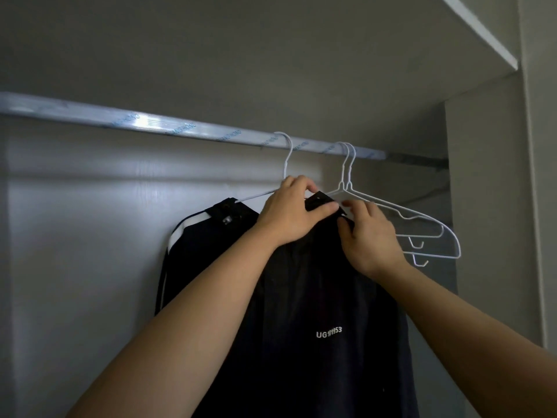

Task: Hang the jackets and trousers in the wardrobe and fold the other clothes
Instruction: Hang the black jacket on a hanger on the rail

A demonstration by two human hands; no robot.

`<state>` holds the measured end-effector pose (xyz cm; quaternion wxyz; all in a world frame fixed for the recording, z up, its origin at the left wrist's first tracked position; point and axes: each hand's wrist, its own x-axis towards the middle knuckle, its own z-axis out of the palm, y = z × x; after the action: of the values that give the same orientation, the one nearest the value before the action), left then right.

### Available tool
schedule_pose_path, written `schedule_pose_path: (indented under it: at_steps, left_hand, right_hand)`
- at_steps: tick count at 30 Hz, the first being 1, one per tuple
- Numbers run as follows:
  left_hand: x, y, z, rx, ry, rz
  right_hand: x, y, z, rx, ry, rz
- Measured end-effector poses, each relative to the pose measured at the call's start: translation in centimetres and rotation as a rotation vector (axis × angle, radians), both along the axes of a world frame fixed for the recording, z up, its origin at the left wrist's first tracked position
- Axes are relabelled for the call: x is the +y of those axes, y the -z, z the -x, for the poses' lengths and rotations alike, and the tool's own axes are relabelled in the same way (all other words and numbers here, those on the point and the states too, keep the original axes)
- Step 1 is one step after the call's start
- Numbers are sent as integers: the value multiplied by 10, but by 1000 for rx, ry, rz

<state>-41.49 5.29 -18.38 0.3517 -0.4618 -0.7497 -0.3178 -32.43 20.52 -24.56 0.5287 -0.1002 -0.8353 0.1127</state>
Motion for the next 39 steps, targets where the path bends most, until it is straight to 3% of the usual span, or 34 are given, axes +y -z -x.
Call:
schedule_pose_path:
  at_steps: [2, 5, 7, 9, 13, 16, 19, 24, 30, 39]
  left_hand:
    - [-22, 7, 2, 172, 57, -150]
    - [-65, 25, 24, 403, -30, -453]
    - [-96, 41, 48, 338, -146, -655]
    - [-122, 59, 74, 112, -252, -779]
    - [-140, 90, 105, -226, -276, -709]
    - [-139, 107, 109, -210, -298, -650]
    - [-134, 116, 108, -213, -228, -699]
    - [-132, 123, 108, -192, -133, -688]
    - [-141, 122, 96, -105, -206, -709]
    - [-162, 107, 93, 12, -351, -561]
  right_hand:
    - [-18, -4, 6, 94, 42, -71]
    - [-42, -7, 13, 200, 88, -236]
    - [-58, -12, 20, 228, 81, -338]
    - [-79, -19, 29, 235, 20, -423]
    - [-123, -34, 57, 54, -70, -511]
    - [-143, -40, 75, -120, 38, -418]
    - [-149, -42, 86, -177, 137, -324]
    - [-155, -46, 90, -249, 95, -240]
    - [-159, -56, 93, -215, -16, -213]
    - [-156, -72, 100, -1, -10, -146]
